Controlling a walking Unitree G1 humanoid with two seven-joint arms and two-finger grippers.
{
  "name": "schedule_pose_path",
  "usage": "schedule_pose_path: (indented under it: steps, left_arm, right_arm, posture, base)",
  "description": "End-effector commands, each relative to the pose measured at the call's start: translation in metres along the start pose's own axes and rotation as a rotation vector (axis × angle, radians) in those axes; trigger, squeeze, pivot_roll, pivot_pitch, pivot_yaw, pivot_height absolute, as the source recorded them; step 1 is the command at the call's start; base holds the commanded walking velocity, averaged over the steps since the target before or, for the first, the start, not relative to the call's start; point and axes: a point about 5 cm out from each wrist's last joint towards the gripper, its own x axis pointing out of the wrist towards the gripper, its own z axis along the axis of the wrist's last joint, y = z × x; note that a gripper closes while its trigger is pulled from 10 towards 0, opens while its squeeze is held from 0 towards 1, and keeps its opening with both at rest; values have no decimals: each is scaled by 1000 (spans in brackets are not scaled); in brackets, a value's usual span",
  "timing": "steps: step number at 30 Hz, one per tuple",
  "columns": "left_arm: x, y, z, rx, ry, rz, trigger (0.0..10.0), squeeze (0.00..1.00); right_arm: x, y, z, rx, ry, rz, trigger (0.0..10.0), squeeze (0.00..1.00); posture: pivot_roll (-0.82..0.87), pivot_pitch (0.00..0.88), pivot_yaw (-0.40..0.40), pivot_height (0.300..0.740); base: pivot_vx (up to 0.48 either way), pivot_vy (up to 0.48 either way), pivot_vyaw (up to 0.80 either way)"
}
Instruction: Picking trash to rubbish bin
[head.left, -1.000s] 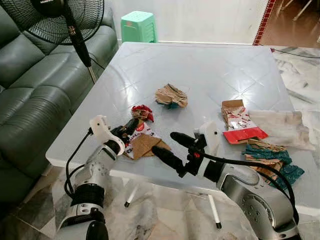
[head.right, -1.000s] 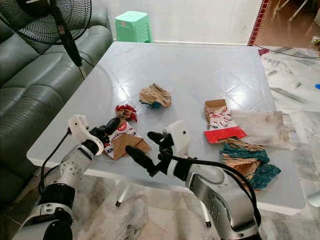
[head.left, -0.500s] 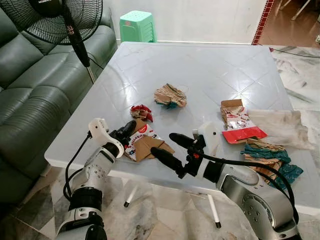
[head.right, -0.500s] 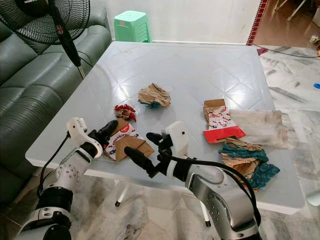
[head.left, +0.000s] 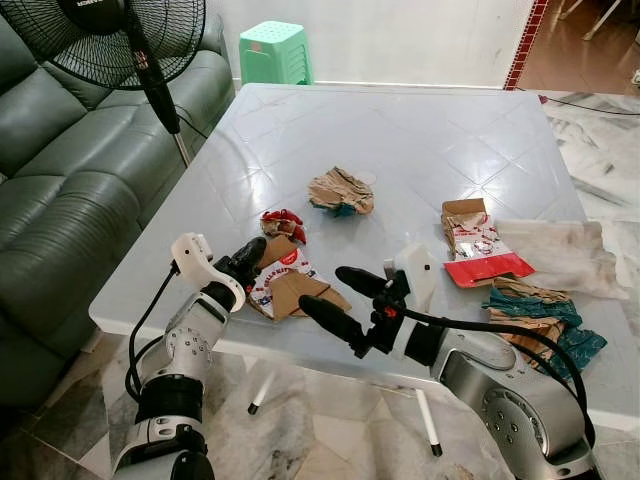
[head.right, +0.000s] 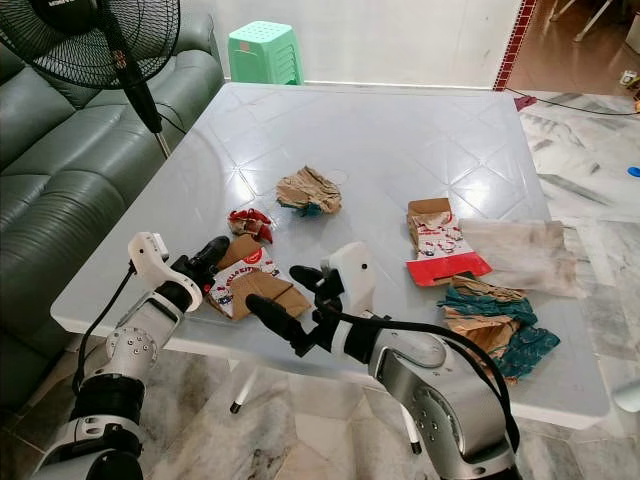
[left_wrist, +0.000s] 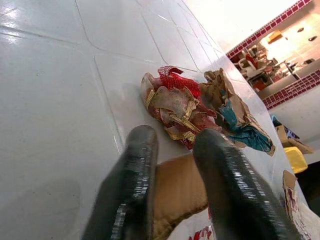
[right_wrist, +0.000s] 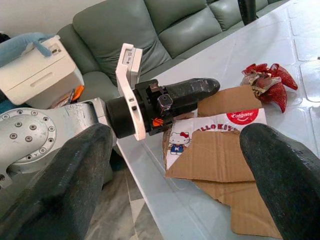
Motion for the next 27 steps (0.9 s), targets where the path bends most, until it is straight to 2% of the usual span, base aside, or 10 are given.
schedule_pose_path:
  steps: [1, 11, 16, 19, 23, 24, 26, 27]
  left_arm:
    - [-3, 2, 3, -10, -13, 5, 0, 0]
    - [-2, 2, 5, -27, -39, 10, 0, 0]
    - [-3, 3, 16, -27, -116, 33, 0, 0]
    - [-6, 6, 35, -7, -243, 80, 0, 0]
    - [-10, 7, 56, 41, -360, 131, 0, 0]
    - [-13, 7, 68, 75, -417, 145, 0, 0]
    - [-14, 7, 74, 95, -446, 154, 0, 0]
    - [-17, 6, 84, 137, -494, 167, 0, 0]
  right_arm:
    - [2, 3, 3, -6, -9, 17, 10000, 0]
    - [2, 4, 3, -4, -8, 13, 10000, 0]
    - [2, 4, 3, -3, -8, 14, 10000, 0]
    - [2, 4, 3, -3, -7, 15, 10000, 0]
    - [2, 3, 2, -3, -7, 14, 10000, 0]
    - [2, 3, 2, -3, -7, 13, 10000, 0]
    - [2, 3, 2, -3, -6, 13, 10000, 0]
    - [2, 3, 2, -3, -6, 13, 10000, 0]
  posture:
    - [-70, 46, 40, 740]
    - [-71, 50, 40, 740]
    - [-71, 50, 40, 740]
    - [-71, 50, 40, 740]
    - [-69, 49, 37, 740]
    - [-69, 49, 37, 740]
    - [-69, 49, 37, 740]
    - [-69, 49, 37, 740]
  base:
    - [0, 0, 0]
    - [0, 0, 0]
    - [0, 0, 0]
    - [0, 0, 0]
    - [0, 0, 0]
    - [0, 0, 0]
    - [0, 0, 0]
    - [0, 0, 0]
